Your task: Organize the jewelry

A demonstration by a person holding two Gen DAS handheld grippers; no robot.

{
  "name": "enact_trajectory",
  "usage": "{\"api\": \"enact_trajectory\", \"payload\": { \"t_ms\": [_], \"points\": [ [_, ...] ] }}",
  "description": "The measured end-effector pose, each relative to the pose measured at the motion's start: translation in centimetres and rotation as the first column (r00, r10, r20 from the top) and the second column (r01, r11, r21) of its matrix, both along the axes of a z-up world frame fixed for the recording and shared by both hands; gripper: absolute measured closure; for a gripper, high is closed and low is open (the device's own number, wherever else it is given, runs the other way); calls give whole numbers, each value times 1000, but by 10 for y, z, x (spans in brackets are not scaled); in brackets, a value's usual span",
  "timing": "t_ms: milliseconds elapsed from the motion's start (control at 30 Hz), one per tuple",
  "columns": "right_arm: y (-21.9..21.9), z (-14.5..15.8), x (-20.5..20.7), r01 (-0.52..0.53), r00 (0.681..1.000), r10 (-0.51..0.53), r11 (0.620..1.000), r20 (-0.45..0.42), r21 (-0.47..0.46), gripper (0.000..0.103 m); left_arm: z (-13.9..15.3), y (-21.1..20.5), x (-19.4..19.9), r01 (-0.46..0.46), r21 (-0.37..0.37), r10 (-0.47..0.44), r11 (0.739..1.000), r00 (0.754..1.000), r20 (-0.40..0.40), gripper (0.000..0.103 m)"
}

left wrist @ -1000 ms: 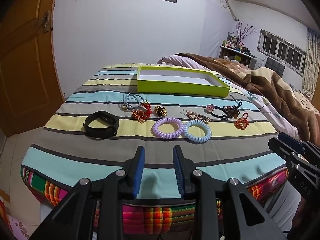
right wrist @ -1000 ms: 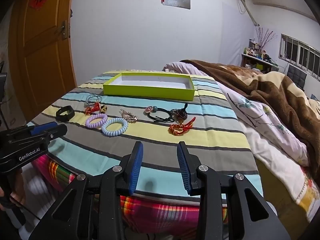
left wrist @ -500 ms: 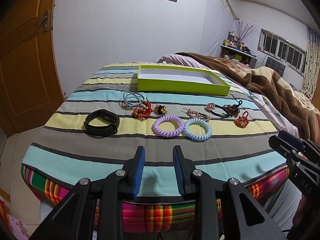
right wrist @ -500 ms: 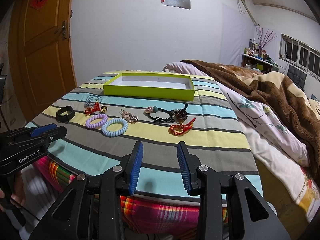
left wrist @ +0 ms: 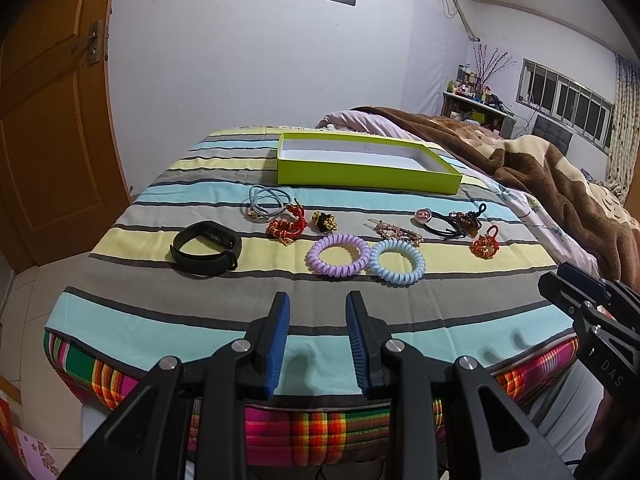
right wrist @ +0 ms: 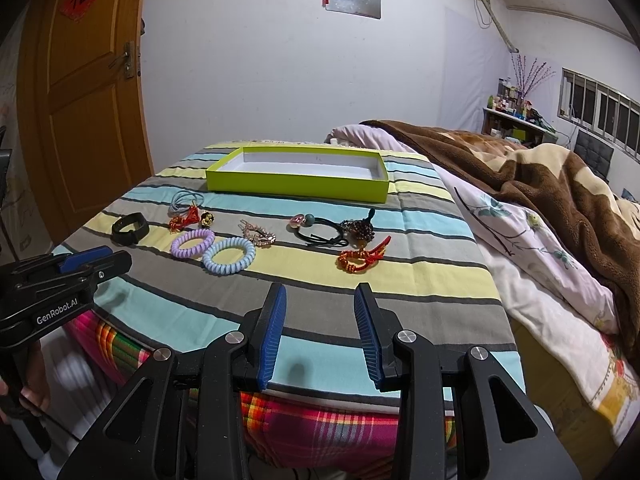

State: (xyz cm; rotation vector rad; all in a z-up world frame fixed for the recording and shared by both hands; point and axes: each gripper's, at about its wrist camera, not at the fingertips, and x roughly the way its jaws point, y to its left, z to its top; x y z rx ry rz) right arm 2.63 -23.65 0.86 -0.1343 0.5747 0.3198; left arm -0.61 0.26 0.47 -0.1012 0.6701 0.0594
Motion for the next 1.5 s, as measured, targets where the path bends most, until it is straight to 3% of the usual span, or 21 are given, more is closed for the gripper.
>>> {"api": "enact_trajectory", "payload": {
  "t_ms": [1500],
  "points": [
    [0, 0, 0, -2, 1000, 2, 1000, -2, -1, 67, -1, -1, -2, -3, -18, 3, 1000, 1000, -4, 73]
  ]
}}
